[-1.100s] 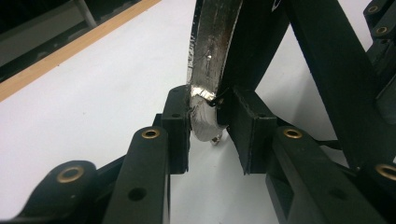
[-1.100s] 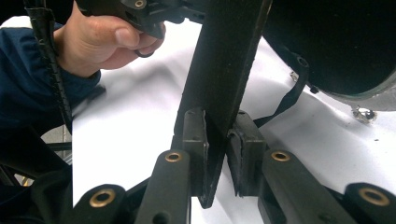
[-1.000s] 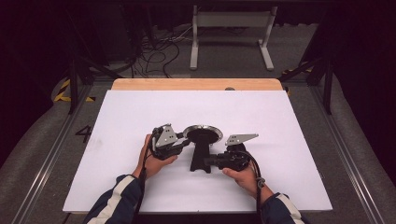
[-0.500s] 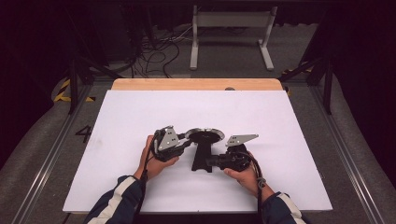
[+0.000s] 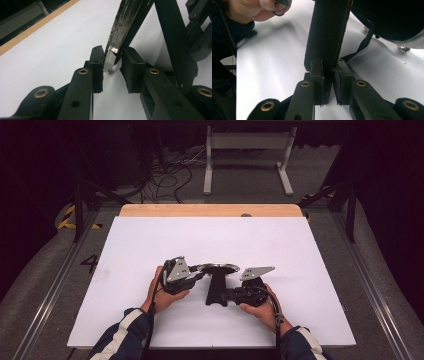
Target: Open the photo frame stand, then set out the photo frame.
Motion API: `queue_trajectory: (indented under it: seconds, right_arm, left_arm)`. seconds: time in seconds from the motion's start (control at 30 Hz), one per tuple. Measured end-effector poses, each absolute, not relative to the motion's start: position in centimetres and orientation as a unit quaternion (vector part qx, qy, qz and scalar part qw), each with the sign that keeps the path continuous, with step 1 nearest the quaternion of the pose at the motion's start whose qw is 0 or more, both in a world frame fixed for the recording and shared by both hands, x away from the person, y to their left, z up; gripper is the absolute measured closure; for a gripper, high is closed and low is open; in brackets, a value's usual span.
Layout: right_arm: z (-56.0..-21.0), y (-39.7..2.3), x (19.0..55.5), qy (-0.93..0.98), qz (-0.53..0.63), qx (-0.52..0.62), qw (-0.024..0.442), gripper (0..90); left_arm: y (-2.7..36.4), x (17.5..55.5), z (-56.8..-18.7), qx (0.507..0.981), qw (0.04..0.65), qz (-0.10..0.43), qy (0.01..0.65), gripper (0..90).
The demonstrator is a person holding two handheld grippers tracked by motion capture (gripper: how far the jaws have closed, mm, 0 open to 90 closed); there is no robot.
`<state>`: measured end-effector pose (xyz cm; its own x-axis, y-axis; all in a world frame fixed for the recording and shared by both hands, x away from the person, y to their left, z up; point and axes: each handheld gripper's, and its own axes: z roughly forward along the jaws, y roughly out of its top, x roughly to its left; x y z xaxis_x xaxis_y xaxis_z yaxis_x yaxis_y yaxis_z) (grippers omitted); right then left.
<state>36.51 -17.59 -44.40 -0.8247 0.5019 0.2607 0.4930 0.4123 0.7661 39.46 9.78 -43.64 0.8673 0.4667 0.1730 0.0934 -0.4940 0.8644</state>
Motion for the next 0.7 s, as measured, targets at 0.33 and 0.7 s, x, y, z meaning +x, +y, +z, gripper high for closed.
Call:
queue_trajectory:
  seconds: [0.33, 0.7]
  right_arm:
    - [-44.3, -17.6, 36.2, 0.839, 0.449, 0.305, 0.018, 77.8]
    - [-43.1, -18.0, 35.0, 0.833, 0.453, 0.313, 0.058, 74.4]
  left_arm:
    - [10.3, 39.8, -43.9, 0.836, 0.483, 0.183, 0.184, 68.6]
    - [10.1, 40.3, -44.4, 0.84, 0.475, 0.176, 0.197, 58.6]
